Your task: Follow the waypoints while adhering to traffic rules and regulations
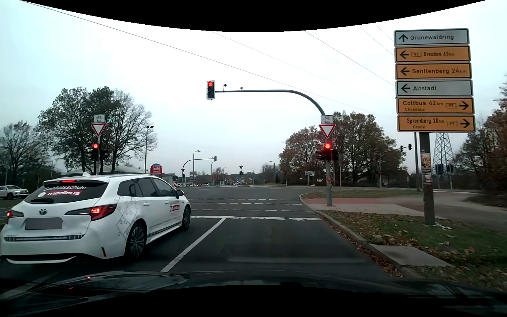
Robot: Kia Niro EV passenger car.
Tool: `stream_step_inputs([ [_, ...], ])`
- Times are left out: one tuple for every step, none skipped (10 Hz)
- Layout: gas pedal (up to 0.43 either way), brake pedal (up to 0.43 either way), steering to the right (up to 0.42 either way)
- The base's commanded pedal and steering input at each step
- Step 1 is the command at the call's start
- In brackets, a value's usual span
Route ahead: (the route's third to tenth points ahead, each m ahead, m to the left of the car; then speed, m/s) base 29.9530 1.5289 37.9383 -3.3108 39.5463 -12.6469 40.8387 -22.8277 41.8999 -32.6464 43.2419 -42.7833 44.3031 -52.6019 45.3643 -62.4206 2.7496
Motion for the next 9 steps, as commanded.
stream_step_inputs([
  [0.000,0.079,0.002],
  [0.000,0.104,0.004],
  [0.000,0.122,0.006],
  [0.000,0.146,0.006],
  [0.000,0.152,0.006],
  [0.000,0.195,0.007],
  [0.000,0.207,0.007],
  [0.000,0.213,0.006],
  [0.000,0.213,0.007],
])
